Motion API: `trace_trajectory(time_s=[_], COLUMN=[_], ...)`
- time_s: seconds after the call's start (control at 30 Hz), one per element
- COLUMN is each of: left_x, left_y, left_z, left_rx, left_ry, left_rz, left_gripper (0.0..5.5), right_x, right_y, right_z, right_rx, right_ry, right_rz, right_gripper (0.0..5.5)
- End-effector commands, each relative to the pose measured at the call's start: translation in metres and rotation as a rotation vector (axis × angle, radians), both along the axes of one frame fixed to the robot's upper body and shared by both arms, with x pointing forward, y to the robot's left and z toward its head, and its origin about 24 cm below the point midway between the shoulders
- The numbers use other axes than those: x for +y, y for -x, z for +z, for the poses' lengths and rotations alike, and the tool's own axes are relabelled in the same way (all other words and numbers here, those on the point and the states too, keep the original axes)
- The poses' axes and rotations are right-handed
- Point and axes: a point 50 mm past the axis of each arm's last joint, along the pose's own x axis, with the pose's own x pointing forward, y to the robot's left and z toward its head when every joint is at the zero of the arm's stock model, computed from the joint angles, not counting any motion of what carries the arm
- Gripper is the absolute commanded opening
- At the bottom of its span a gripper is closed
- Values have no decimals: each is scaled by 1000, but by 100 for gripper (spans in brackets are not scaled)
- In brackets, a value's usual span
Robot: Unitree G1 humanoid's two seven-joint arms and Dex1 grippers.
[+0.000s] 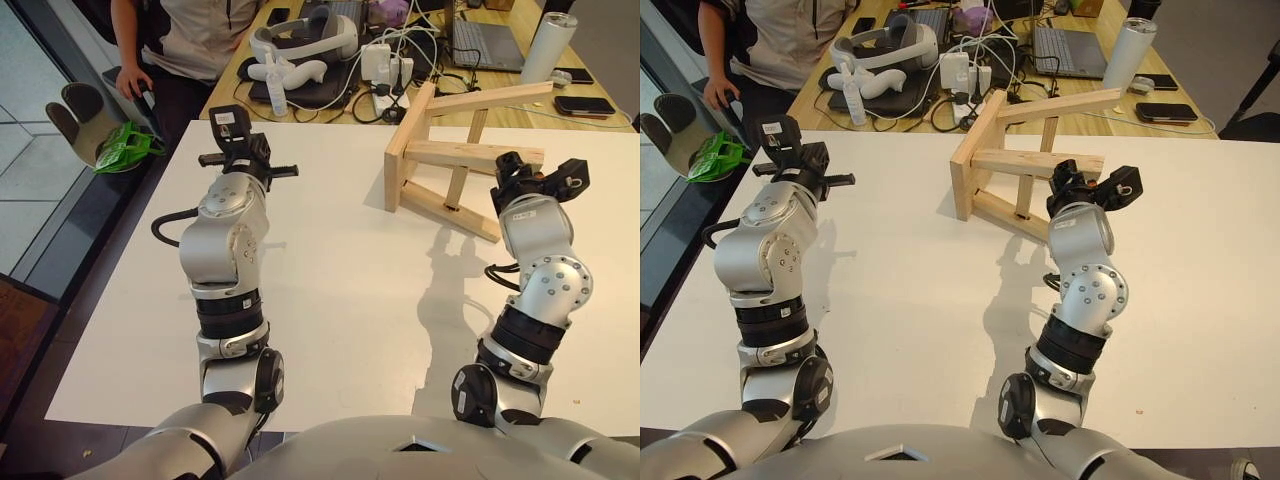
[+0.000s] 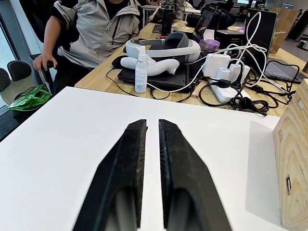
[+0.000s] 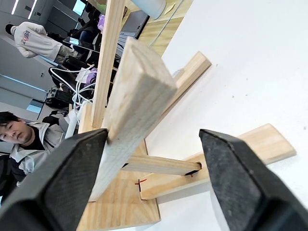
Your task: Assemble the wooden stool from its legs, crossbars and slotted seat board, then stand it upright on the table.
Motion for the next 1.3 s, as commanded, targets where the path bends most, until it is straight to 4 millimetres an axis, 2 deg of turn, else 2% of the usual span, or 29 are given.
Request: trace_trajectory(time_s=[0.03, 0.1, 0.2, 0.4, 0.47, 0.5, 0.6, 0.67, 0.77, 0.9, 1.03, 1.17, 1.3], left_x=[-1, -2, -3, -8, -15, -19, -28, -29, -30, -33, -34, -35, -34], left_y=[-1, -1, 0, 13, 20, 23, 29, 31, 29, 27, 26, 25, 24], left_z=[0, 1, -2, -41, -47, -50, -61, -69, -72, -73, -73, -73, -73], left_rx=[13, 7, 3, 98, 118, 129, 172, 202, 209, 211, 212, 214, 214], left_ry=[-5, -2, 47, 319, 410, 426, 437, 449, 457, 448, 441, 437, 430], left_rz=[-7, -9, -2, 45, 34, 17, -23, -18, -24, -33, -36, -38, -32], left_gripper=[45, 45, 45, 45, 45, 45, 45, 45, 45, 45, 45, 45, 45], right_x=[27, 28, 38, 69, 89, 93, 84, 78, 71, 71, 68, 65, 66], right_y=[0, -2, -4, -11, -18, -20, -26, -31, -44, -69, -86, -94, -94], right_z=[-15, -7, 17, 54, 48, 36, -2, -17, -27, -29, -41, -47, -48], right_rx=[265, 319, 194, -119, -253, -253, -141, -64, 26, 70, 139, 172, 109], right_ry=[404, 715, 982, 1465, 1615, 1672, 1959, 2101, 2229, 2368, 2412, 2355, 2292], right_rz=[67, 37, 23, 126, 432, 619, 995, 1136, 1193, 1086, 1072, 1075, 1049], right_gripper=[424, 456, 510, 510, 510, 510, 510, 510, 510, 510, 510, 450, 379])
